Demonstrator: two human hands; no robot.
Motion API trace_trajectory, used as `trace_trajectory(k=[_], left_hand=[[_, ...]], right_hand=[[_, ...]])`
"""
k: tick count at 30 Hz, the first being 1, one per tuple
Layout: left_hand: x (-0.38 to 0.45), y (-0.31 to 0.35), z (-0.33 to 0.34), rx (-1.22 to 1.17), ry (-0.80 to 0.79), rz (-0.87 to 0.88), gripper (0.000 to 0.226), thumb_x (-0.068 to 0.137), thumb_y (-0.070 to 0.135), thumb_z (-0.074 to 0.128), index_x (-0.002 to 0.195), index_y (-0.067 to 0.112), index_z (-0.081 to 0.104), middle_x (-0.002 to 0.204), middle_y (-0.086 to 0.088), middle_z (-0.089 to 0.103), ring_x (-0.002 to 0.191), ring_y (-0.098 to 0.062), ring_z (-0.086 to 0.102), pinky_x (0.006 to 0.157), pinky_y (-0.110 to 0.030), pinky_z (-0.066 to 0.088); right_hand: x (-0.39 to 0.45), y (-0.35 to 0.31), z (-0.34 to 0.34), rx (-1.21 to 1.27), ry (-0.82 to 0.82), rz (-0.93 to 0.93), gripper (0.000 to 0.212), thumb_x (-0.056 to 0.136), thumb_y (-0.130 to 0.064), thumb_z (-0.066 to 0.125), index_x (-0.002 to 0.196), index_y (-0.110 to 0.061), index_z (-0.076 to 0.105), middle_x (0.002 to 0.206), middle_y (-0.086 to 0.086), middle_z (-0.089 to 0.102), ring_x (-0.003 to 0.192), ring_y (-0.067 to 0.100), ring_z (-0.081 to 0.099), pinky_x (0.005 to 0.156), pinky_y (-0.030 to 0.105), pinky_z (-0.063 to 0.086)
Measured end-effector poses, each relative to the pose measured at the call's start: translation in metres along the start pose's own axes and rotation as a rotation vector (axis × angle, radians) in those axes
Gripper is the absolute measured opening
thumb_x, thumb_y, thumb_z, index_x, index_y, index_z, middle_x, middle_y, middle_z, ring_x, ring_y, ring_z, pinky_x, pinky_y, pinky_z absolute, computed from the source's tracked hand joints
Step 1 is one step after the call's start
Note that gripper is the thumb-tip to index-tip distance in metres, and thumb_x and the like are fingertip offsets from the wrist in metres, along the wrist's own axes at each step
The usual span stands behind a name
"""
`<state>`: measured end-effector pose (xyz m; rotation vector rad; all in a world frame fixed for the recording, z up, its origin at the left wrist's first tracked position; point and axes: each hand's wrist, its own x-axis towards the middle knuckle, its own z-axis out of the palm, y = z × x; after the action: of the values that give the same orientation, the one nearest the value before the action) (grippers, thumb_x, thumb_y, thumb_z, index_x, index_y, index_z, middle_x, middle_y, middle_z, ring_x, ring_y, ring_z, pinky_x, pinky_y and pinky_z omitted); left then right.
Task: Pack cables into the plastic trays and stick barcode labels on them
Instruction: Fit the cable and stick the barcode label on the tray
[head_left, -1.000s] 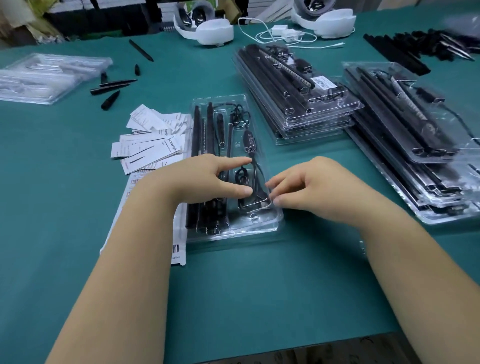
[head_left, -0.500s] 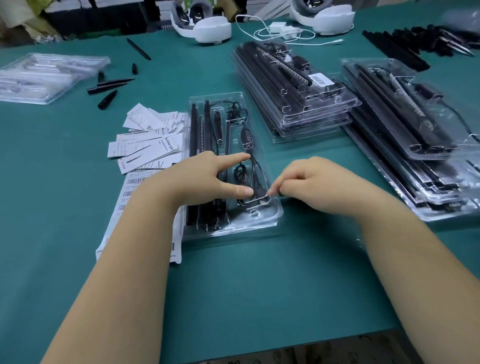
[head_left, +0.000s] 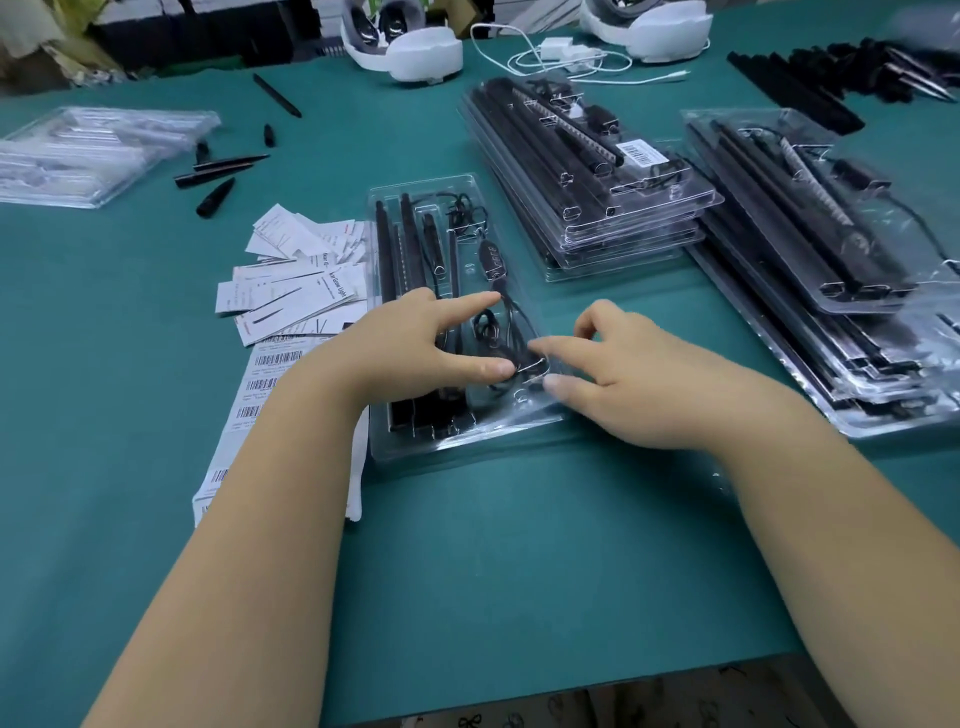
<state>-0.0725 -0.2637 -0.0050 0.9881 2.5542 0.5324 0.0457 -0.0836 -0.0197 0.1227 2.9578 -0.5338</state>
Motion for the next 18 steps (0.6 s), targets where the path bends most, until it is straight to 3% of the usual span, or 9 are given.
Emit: trace_trajectory(k=[2,4,6,10,14,18], left_hand=[[0.000,-0.004,-0.002,-0.064,-0.014,0.004,0.089,0.052,0.085,0.052,0.135,0.065,0.028,0.098,0.020,0.038,0.102,-0.012,0.042,0.083,-0.029,0.032],[0.001,-0.006,-0.002,-0.081,-0.016,0.015,0.090,0.051,0.085,0.057,0.135,0.065,0.029,0.098,0.021,0.038,0.104,-0.012,0.041,0.084,-0.028,0.032],[0.002,-0.005,-0.001,-0.091,-0.013,0.024,0.093,0.050,0.086,0.059,0.135,0.064,0.030,0.101,0.022,0.040,0.104,-0.011,0.042,0.083,-0.028,0.032],[0.002,-0.007,-0.001,-0.168,-0.016,0.036,0.094,0.050,0.080,0.062,0.137,0.060,0.031,0.127,0.016,0.045,0.113,-0.007,0.041,0.087,-0.026,0.033],[0.002,-0.004,-0.001,-0.091,-0.012,0.026,0.097,0.046,0.084,0.055,0.136,0.061,0.031,0.099,0.021,0.040,0.103,-0.013,0.041,0.080,-0.028,0.032],[0.002,-0.004,-0.001,-0.064,-0.010,0.021,0.097,0.045,0.086,0.053,0.136,0.063,0.028,0.099,0.017,0.041,0.098,-0.013,0.043,0.074,-0.024,0.033]], right_hand=[[0.001,-0.002,0.002,-0.016,0.008,-0.024,0.057,0.086,-0.066,0.025,0.140,-0.047,0.032,0.127,-0.010,0.029,0.116,0.012,0.022,0.094,0.032,0.026],[0.003,-0.005,0.005,0.006,0.072,-0.042,0.053,0.090,-0.061,0.032,0.139,-0.041,0.038,0.135,-0.010,0.026,0.122,0.011,0.018,0.100,0.032,0.023],[0.003,-0.007,0.007,0.041,0.130,-0.049,0.052,0.092,-0.056,0.039,0.140,-0.036,0.041,0.133,-0.008,0.032,0.122,0.014,0.022,0.101,0.031,0.025],[0.002,-0.012,0.009,0.012,0.181,-0.049,0.060,0.091,-0.053,0.045,0.146,-0.030,0.032,0.125,-0.005,0.043,0.117,0.015,0.032,0.096,0.030,0.033],[0.004,-0.013,0.011,-0.076,0.219,-0.044,0.050,0.095,-0.044,0.043,0.134,-0.013,0.043,0.123,0.004,0.049,0.115,0.022,0.038,0.093,0.032,0.034],[0.003,-0.007,0.002,-0.058,0.209,-0.020,0.054,0.092,-0.053,0.044,0.140,-0.029,0.042,0.124,-0.006,0.047,0.118,0.016,0.037,0.094,0.033,0.039]])
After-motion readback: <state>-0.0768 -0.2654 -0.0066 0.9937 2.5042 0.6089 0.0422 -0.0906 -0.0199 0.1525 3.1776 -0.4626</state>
